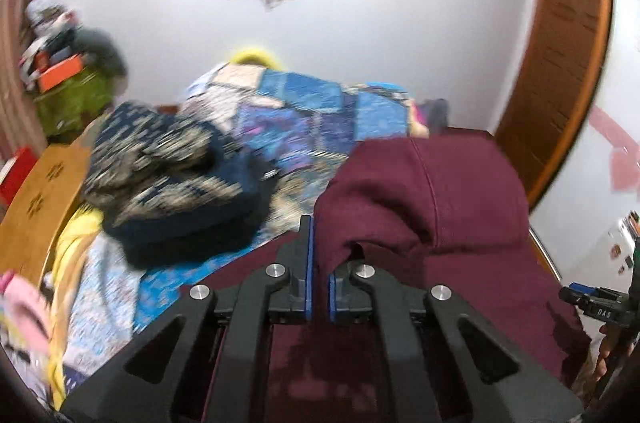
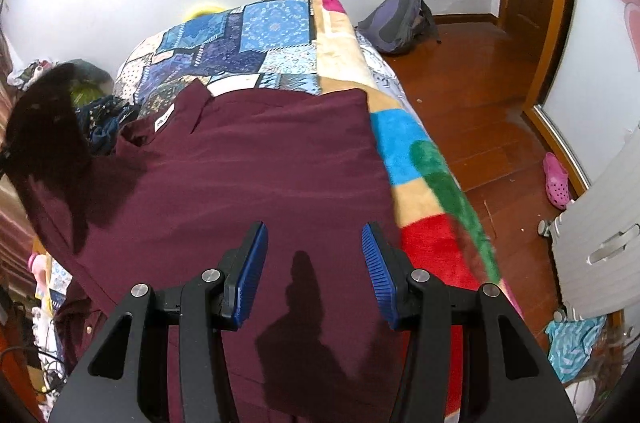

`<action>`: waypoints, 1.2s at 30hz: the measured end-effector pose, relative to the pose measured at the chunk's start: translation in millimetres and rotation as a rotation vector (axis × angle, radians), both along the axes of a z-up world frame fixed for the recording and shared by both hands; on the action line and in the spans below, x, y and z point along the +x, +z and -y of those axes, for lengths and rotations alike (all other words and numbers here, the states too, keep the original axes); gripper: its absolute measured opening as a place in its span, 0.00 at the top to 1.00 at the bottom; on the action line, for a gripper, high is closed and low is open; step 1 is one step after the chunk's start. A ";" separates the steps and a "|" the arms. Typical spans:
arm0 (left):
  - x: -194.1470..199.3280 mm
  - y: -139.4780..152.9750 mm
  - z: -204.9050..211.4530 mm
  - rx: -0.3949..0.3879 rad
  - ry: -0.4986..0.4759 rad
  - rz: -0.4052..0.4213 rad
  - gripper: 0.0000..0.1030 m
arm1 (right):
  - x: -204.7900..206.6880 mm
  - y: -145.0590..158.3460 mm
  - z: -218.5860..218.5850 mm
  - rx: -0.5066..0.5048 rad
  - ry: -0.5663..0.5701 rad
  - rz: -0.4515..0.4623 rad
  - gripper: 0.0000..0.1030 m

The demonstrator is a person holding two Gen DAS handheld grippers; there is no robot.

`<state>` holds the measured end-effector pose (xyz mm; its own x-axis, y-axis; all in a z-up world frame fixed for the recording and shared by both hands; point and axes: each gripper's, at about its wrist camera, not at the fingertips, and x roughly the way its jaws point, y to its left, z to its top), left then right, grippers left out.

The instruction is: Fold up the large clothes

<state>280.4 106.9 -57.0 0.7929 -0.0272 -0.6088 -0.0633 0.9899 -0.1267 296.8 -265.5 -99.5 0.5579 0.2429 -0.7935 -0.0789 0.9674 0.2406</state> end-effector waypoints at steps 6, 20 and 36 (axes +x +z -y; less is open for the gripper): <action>-30.3 -66.3 -49.6 -0.050 0.064 -0.163 0.94 | 2.3 -17.9 -15.3 -0.016 0.008 -0.055 0.56; -81.3 -168.2 -105.9 -0.049 0.202 -0.438 0.72 | -0.7 -20.6 -26.0 -0.112 0.014 -0.089 0.56; -17.7 -158.9 -179.0 -0.322 0.269 -0.366 0.43 | 62.9 21.9 -2.9 0.022 0.035 -0.057 0.56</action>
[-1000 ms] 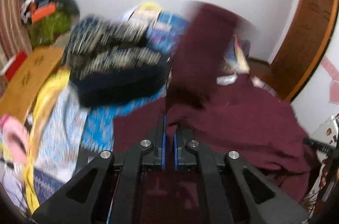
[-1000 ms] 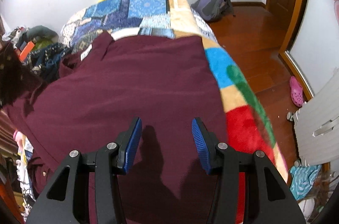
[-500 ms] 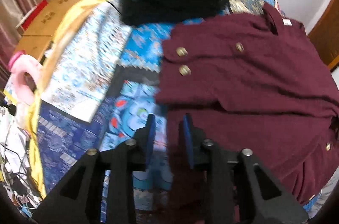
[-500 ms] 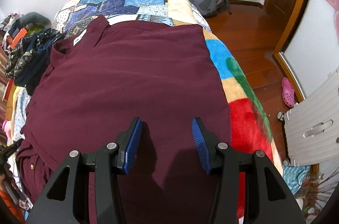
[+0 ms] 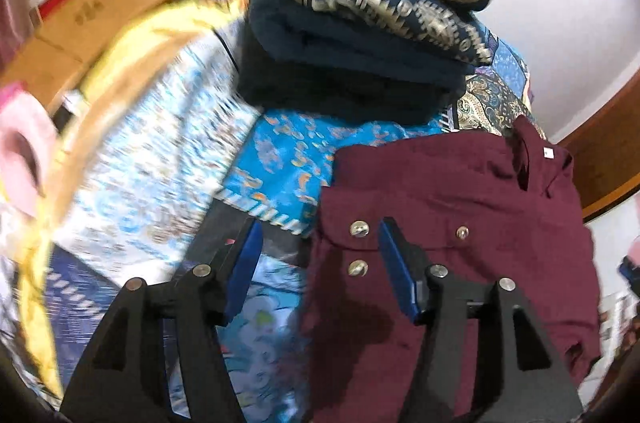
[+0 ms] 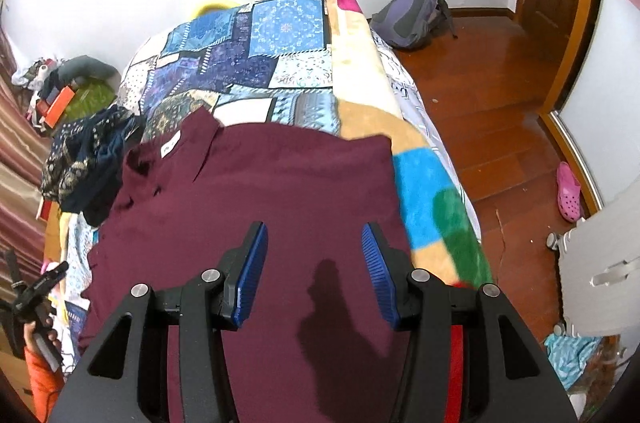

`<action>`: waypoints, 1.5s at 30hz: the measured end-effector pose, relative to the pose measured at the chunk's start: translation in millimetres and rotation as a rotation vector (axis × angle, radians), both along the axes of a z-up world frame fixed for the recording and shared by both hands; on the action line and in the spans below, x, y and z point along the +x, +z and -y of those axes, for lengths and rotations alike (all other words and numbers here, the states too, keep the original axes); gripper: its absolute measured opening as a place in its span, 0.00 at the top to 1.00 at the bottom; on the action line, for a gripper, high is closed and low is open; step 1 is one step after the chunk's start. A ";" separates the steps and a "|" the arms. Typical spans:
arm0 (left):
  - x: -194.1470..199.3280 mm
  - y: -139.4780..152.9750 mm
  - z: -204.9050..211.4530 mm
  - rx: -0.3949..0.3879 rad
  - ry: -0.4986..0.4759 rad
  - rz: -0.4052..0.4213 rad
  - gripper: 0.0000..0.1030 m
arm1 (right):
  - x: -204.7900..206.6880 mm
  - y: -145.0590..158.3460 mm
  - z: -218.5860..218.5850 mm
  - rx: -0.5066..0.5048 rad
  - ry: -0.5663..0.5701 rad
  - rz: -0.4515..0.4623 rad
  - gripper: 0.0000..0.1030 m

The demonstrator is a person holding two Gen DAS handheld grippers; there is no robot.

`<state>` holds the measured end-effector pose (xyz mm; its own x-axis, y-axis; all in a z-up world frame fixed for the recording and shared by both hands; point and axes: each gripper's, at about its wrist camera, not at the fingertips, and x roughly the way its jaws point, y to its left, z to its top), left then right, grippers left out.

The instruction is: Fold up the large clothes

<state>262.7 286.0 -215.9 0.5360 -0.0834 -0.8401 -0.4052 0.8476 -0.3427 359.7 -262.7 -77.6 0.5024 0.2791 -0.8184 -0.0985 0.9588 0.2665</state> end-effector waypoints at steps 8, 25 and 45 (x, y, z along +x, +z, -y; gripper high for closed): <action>21.2 -58.4 0.3 -0.213 0.012 -0.085 0.42 | 44.0 -44.4 14.5 0.078 0.028 -0.166 0.56; 5.0 -81.5 4.2 -0.550 -0.011 -0.045 0.34 | 77.2 -62.2 26.9 0.044 0.023 -0.197 0.56; 82.8 -20.1 12.5 -0.237 -0.058 -0.005 0.63 | 88.0 -76.6 44.6 0.272 -0.025 -0.202 0.90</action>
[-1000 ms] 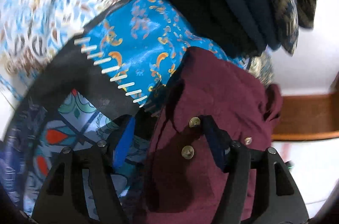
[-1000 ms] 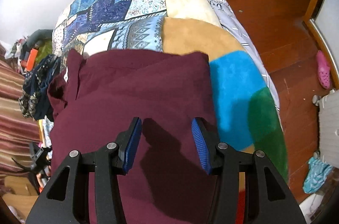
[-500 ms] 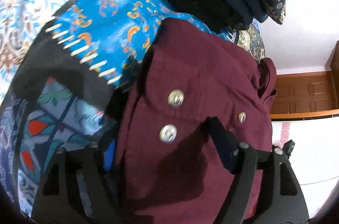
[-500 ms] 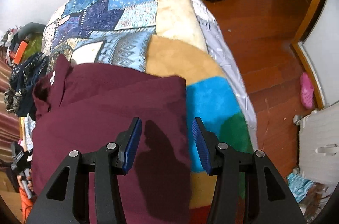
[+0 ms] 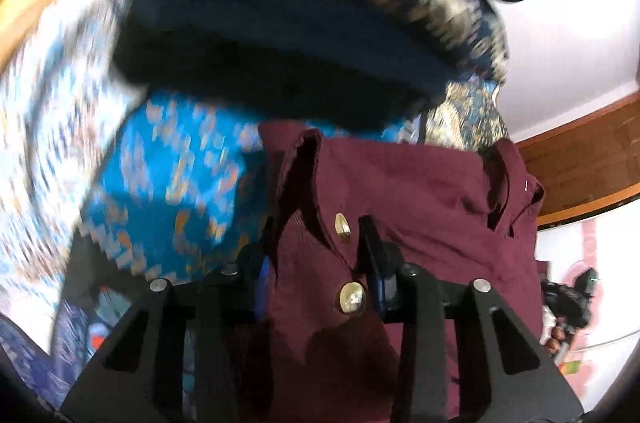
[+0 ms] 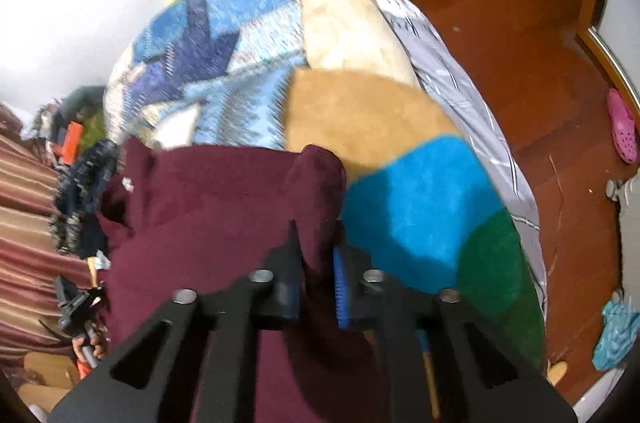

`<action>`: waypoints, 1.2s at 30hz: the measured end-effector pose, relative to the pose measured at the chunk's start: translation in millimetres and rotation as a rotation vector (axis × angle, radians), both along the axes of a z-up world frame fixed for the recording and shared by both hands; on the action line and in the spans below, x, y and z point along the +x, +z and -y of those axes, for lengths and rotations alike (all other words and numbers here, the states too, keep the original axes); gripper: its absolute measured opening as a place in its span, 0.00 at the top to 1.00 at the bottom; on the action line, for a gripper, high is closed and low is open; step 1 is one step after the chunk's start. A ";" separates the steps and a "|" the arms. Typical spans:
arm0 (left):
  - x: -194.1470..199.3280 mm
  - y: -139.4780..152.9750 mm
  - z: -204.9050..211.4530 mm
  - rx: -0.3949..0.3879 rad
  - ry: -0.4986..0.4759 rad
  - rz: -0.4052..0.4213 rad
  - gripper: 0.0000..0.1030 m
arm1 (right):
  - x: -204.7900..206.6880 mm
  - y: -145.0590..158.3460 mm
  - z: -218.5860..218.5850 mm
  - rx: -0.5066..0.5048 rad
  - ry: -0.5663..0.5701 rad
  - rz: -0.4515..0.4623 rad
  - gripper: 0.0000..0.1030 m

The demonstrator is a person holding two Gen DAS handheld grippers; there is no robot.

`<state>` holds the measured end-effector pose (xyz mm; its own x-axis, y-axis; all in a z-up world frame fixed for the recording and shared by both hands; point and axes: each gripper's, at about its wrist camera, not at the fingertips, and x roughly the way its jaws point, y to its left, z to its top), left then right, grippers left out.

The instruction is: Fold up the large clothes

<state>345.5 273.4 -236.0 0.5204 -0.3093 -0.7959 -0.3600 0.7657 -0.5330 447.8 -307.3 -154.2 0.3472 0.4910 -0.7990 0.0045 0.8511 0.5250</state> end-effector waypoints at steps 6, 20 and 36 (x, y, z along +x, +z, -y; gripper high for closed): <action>6.7 15.9 15.2 0.199 -0.057 -0.019 0.62 | -0.5 17.2 -4.6 -0.093 -0.010 0.065 0.90; -65.0 64.5 21.6 0.375 -0.089 -0.010 0.58 | -43.0 57.7 -19.6 -0.306 0.066 0.123 0.75; -181.7 132.0 29.1 0.475 -0.044 0.118 0.45 | -154.9 110.5 -40.0 -0.388 0.130 0.339 0.54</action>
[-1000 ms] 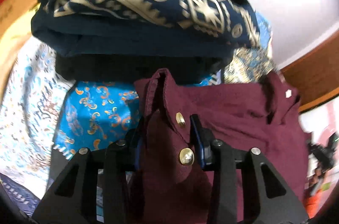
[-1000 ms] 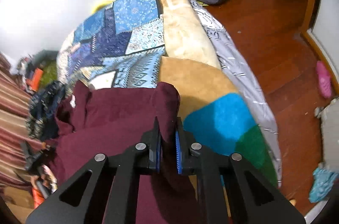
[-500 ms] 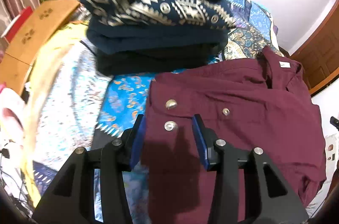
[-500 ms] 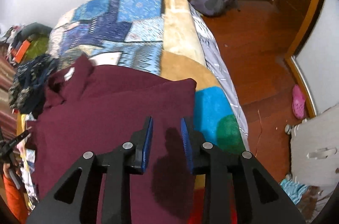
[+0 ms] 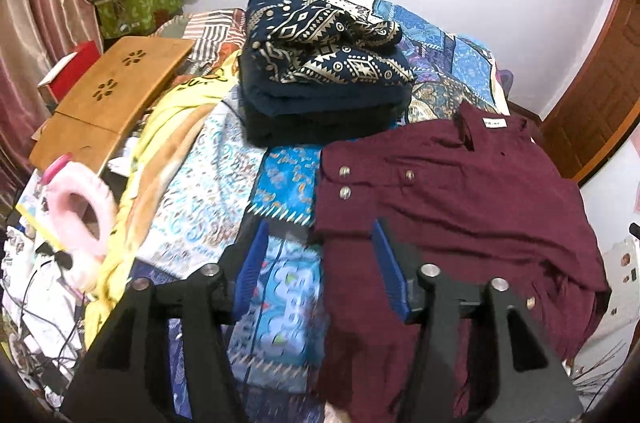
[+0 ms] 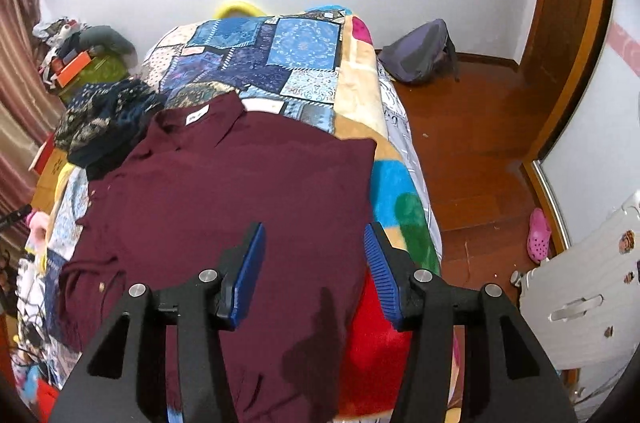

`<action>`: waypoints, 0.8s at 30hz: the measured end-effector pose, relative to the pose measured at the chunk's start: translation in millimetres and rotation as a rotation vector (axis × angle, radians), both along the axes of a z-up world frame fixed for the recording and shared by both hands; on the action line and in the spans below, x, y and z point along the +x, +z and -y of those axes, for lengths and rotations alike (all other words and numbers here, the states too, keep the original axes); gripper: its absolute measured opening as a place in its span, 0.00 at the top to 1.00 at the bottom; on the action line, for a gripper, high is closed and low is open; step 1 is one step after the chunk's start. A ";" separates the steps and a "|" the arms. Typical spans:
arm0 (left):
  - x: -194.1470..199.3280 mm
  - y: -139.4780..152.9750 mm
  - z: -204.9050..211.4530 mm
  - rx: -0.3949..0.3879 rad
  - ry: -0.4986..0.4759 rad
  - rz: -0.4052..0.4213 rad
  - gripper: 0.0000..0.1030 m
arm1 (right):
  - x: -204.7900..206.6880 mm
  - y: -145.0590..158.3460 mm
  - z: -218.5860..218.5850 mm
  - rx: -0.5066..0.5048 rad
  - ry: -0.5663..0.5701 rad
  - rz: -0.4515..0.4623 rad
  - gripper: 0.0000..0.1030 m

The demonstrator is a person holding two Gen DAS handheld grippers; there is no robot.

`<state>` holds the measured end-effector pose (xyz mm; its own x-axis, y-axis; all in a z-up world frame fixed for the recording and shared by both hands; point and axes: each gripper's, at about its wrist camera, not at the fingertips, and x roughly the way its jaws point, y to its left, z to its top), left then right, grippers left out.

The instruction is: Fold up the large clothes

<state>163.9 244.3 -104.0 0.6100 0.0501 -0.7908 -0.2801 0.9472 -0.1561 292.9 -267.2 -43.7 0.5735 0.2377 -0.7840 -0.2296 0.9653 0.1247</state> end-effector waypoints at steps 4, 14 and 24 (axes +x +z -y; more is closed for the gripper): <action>-25.1 -17.0 7.6 -0.005 -0.008 -0.041 0.38 | -22.3 -13.1 -3.7 -0.021 0.003 -0.008 0.54; -57.3 -96.8 35.1 -0.168 -0.056 -0.217 0.38 | -60.4 -61.0 10.1 -0.004 -0.041 -0.119 0.54; -54.9 -145.0 55.7 -0.350 -0.075 -0.270 0.38 | -74.4 -104.7 11.1 0.128 -0.052 -0.273 0.54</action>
